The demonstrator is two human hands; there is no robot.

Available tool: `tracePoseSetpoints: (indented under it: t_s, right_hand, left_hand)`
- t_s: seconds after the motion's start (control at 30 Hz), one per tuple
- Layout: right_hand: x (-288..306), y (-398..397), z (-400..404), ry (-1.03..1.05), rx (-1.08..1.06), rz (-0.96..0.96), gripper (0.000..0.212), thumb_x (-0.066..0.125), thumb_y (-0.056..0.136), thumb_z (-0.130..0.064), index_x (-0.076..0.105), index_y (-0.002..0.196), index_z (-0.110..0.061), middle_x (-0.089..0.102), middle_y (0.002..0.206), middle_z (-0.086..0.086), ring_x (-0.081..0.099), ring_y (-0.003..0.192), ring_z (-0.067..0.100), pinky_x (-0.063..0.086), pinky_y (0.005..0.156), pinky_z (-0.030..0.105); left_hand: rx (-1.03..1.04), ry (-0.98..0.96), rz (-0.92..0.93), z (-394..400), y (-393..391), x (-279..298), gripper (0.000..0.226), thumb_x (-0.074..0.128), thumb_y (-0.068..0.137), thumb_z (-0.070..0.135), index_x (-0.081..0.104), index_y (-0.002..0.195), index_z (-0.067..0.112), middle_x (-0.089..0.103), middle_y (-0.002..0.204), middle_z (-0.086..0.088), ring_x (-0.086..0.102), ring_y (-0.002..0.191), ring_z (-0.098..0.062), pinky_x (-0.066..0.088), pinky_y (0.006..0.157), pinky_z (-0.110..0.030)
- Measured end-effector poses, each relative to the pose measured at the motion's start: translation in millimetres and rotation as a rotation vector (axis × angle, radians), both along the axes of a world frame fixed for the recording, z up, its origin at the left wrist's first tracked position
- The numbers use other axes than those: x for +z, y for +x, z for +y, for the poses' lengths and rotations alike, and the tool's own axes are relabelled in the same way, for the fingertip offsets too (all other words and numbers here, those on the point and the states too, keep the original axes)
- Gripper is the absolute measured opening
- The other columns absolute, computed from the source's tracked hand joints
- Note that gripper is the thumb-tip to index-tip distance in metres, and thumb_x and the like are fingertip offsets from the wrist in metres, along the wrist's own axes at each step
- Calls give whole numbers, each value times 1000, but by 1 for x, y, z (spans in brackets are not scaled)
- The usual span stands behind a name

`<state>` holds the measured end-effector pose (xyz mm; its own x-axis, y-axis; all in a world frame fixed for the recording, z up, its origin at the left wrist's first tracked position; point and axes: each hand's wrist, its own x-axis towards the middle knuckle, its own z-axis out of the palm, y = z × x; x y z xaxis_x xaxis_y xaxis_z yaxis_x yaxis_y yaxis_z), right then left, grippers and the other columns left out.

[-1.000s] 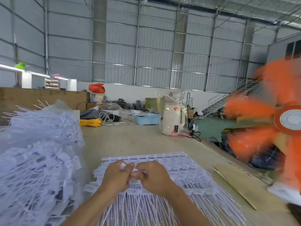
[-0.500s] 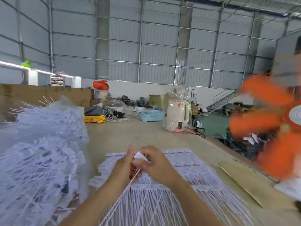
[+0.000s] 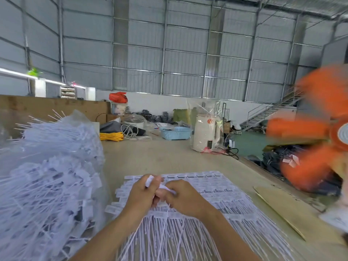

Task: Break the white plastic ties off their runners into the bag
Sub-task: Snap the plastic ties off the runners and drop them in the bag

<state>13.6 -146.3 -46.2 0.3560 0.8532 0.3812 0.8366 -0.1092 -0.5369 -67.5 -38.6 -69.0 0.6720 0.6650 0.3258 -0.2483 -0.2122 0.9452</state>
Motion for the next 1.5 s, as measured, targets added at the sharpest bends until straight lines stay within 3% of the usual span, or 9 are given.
tracePoseSetpoints:
  t_s: [0.17,0.33,0.47,0.6,0.73,0.93,1.2,1.33,1.5]
  right_hand:
    - [1,-1,0,53,-5,-47,35,54,95,-21,57,70,4,44,63,13,38,61,20,27,60,32]
    - [-1,1,0,46,-37,-80,33,56,93,-24,58,67,-4,45,60,8,39,59,19,29,58,32]
    - [-2,2,-1,52,-20,5,36,55,94,-22,59,70,5,54,67,24,43,61,26,33,59,35]
    - [-4,4,0,62,-25,63,27,58,91,-16,57,65,-9,58,69,14,51,67,22,44,72,37]
    - [-6,4,6,95,-29,4,23,57,91,-14,61,75,2,57,72,21,44,65,19,37,63,35]
    - [-12,6,10,120,-25,-20,27,58,91,-13,61,67,-23,56,59,-12,49,58,2,37,62,23]
    - [-16,-3,11,45,-13,179,39,49,97,-19,55,59,-12,55,47,-1,46,36,7,38,48,20]
    - [-12,-1,12,93,-67,-94,33,52,95,-17,61,70,3,60,65,19,56,64,25,39,64,35]
    - [-8,0,8,-1,-209,-512,31,48,96,-37,64,82,-14,67,82,11,58,79,30,27,58,29]
  left_hand:
    - [-42,16,63,2,0,4,30,58,94,23,53,66,11,42,38,7,32,29,-6,26,33,-15]
    - [-73,-26,72,3,-1,3,38,56,95,22,46,59,12,36,36,8,28,27,-5,23,32,-13]
    - [-32,35,46,5,4,-2,33,58,94,22,50,65,10,40,38,7,32,29,-6,26,33,-16]
    - [-16,77,49,5,8,-8,30,57,94,24,53,68,10,47,41,6,38,33,-6,31,36,-17]
    - [-11,9,49,3,8,-3,31,55,95,20,51,66,12,42,35,7,34,27,-4,28,33,-15]
    - [-40,-41,75,-1,-3,2,26,55,96,24,54,75,9,46,42,7,39,33,-7,32,38,-16]
    - [16,36,99,0,-6,-1,28,54,96,28,54,71,17,50,40,10,43,36,-3,34,42,-17]
    - [66,47,133,6,-4,0,34,53,96,29,52,65,15,44,36,9,39,33,-4,33,42,-20]
    - [-22,-55,154,2,0,4,32,52,97,28,51,68,14,42,40,7,34,31,-5,26,37,-15]
